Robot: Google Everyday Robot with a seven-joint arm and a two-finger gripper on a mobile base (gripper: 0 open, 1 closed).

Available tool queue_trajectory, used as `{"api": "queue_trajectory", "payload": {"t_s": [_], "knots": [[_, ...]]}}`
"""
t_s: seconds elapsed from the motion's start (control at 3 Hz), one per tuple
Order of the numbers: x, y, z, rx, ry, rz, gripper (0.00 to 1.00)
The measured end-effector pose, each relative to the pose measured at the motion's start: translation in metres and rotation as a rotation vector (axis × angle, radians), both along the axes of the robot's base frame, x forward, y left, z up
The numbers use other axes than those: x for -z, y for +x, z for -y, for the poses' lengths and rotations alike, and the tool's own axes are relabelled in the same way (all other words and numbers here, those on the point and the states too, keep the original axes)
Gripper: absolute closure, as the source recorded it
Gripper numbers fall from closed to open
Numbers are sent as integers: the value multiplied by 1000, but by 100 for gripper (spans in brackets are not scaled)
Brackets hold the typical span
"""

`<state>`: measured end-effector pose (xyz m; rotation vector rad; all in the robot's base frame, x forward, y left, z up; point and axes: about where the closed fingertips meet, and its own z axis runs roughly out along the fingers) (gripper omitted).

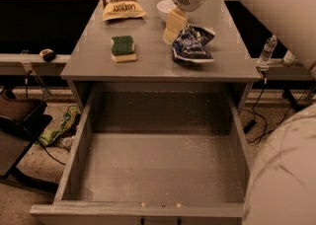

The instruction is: Pick blue chip bag from top drawer and place on counter

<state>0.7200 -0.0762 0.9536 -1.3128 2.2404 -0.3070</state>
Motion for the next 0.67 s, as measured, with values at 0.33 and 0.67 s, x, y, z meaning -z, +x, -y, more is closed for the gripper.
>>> {"api": "queue_trajectory", "payload": {"t_s": [0.33,0.67], "knots": [[-71,-20,42,88,69,102,0],[-159,-83,69,151,261,246,0]]}}
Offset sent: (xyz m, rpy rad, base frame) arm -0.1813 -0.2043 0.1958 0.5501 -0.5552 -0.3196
